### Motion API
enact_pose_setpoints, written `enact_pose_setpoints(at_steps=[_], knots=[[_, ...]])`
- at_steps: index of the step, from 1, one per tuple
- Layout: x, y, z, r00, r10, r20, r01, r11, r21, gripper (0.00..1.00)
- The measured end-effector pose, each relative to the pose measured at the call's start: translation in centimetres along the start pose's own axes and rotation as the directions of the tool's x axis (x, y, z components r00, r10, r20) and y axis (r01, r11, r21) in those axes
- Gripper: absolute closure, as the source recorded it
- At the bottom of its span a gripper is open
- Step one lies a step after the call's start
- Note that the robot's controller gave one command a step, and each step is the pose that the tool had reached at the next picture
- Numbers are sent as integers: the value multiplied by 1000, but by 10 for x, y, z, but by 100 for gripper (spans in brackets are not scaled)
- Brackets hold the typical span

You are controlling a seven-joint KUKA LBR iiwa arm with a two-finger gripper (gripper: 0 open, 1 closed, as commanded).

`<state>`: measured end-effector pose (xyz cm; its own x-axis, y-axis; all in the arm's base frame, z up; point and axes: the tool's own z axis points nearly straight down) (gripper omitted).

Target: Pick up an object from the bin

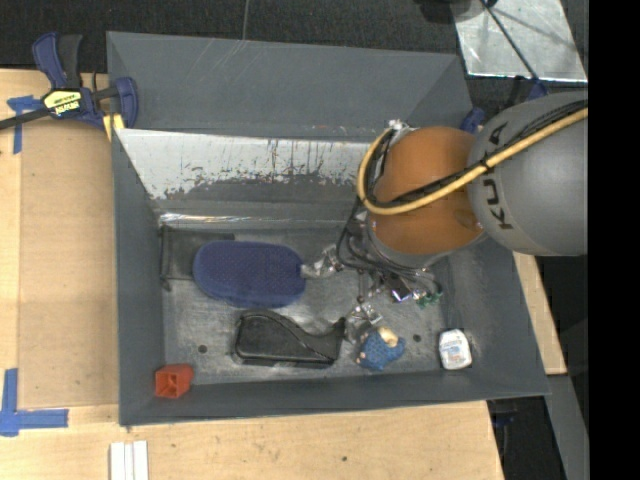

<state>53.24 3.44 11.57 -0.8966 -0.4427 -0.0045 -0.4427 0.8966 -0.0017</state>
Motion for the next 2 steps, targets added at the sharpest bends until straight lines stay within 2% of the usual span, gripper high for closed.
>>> enact_pose_setpoints(at_steps=[1, 2], knots=[[-1, -68, 18, 999, 41, -1, -41, 999, 3, 0], [-29, -46, -62, 998, 69, 8, -69, 998, 2, 0]])
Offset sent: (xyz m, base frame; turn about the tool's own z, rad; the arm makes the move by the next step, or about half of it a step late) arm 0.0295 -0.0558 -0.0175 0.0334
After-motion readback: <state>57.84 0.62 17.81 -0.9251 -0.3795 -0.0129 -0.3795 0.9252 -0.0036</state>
